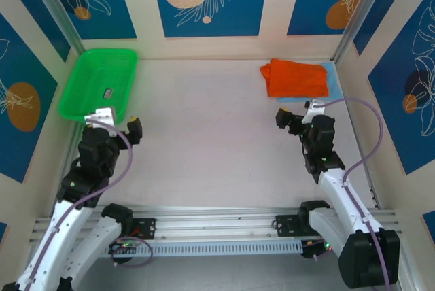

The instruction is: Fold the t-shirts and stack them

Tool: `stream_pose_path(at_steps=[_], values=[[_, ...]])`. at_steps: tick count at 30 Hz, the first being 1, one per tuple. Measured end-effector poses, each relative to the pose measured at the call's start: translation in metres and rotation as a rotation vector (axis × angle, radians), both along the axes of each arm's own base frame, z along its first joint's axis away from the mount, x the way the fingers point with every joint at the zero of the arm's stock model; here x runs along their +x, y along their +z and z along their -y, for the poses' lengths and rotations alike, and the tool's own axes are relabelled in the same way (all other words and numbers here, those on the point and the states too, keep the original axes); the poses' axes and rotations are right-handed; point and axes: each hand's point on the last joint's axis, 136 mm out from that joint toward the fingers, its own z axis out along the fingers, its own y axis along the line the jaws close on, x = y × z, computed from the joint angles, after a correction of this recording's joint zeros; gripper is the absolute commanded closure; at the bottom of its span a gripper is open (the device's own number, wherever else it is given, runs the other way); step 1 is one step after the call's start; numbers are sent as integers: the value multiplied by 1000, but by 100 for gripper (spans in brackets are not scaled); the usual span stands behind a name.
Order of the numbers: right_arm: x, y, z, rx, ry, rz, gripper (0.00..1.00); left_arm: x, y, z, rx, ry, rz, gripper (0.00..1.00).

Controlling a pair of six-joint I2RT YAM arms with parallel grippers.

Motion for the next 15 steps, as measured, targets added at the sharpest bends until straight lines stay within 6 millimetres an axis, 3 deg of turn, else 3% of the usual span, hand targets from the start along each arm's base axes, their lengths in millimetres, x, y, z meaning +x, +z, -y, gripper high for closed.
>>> stream_pose_path(at_steps=[4, 7, 11, 15], values=[[3, -37, 2, -79, 15, -65, 1, 43, -19, -16, 68, 92, -41, 0], [14, -63, 4, -92, 18, -136, 1, 69, -61, -39, 62, 170, -111, 0], [24, -91, 6, -89, 21, -220, 1, 72, -129, -67, 39, 237, -237, 0], [30, -106, 5, -74, 36, -252, 1, 77, -165, -64, 43, 203, -281, 0]])
